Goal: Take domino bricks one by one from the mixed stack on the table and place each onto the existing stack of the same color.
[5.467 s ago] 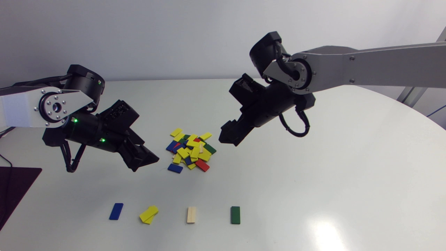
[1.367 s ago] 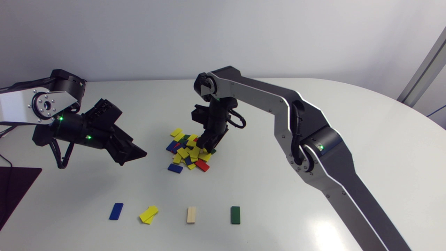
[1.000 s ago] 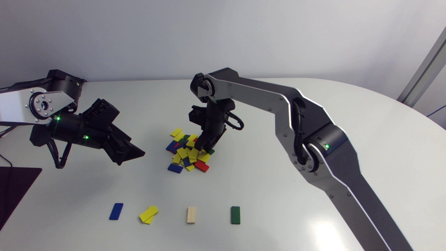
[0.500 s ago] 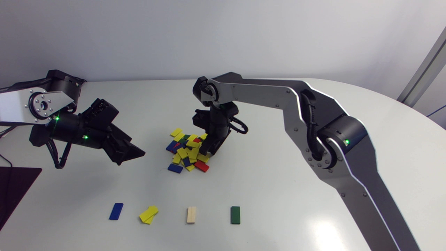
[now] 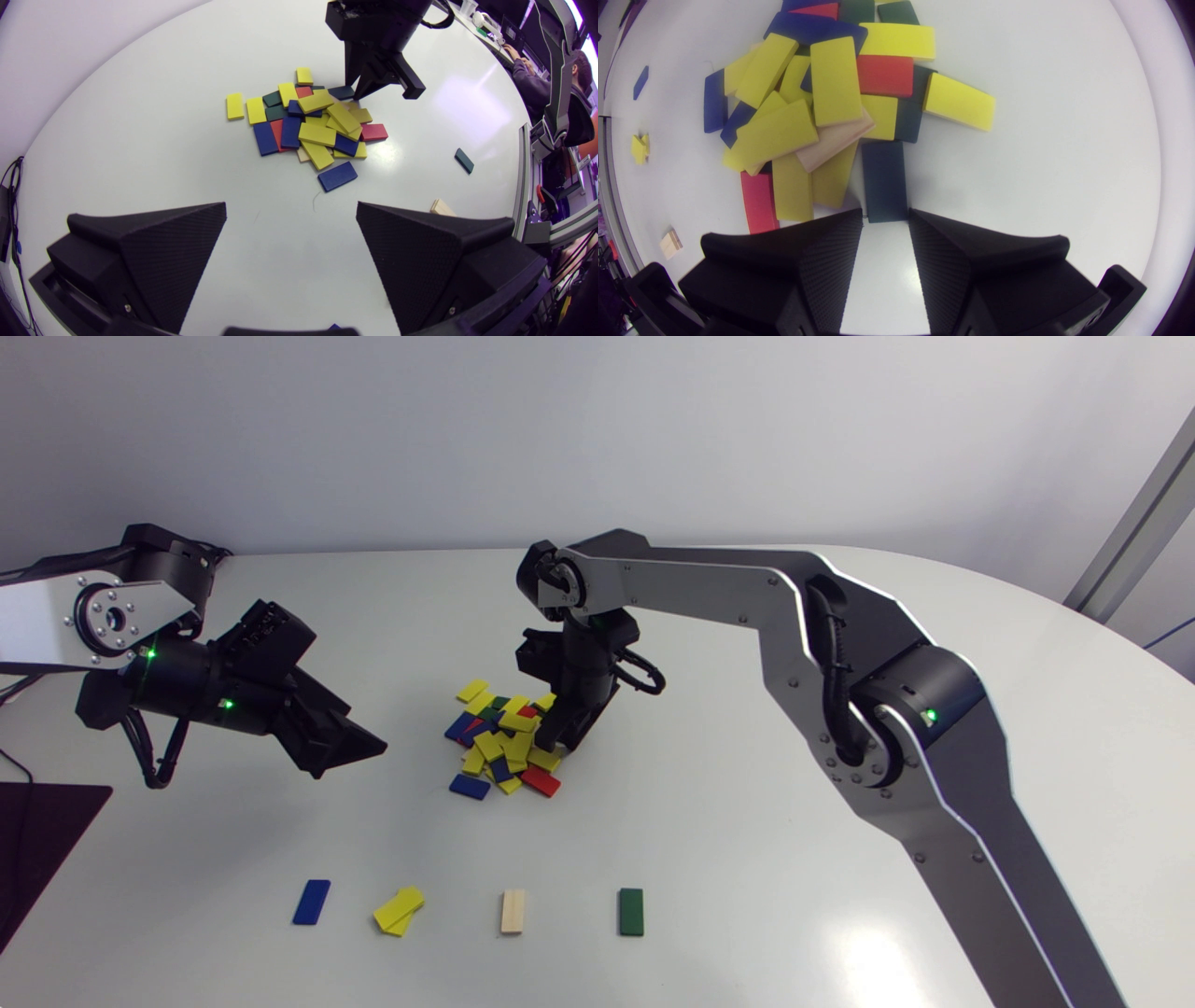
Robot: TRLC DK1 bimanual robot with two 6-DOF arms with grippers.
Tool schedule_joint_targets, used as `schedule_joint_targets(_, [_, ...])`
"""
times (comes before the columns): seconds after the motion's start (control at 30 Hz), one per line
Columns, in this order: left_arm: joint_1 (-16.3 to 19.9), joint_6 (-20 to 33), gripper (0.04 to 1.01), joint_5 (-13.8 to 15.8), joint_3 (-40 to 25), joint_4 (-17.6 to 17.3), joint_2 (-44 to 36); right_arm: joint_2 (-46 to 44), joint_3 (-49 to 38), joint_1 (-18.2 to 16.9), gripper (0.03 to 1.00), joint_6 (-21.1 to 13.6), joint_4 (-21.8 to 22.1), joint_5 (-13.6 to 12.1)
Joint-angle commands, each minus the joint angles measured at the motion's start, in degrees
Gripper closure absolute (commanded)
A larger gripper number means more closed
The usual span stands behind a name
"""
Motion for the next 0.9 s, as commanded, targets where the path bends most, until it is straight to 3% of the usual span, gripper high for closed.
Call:
schedule_joint_targets(0.0, [0.41, 1.62, 0.052, 0.73, -1.72, -0.48, -0.99, 1.77, 1.04, -0.02, 0.644, -1.55, -0.26, 0.37])
schedule_joint_targets(0.4, [0.5, 1.53, 0.052, 0.73, -1.72, -0.66, -1.43, 5.28, 6.75, 0.68, 0.616, -1.64, -2.19, -0.33])
schedule_joint_targets(0.87, [0.23, 1.45, 0.052, 0.82, -0.93, -0.66, -0.99, 5.54, 7.1, 0.77, 0.616, -1.73, -3.16, -1.12])
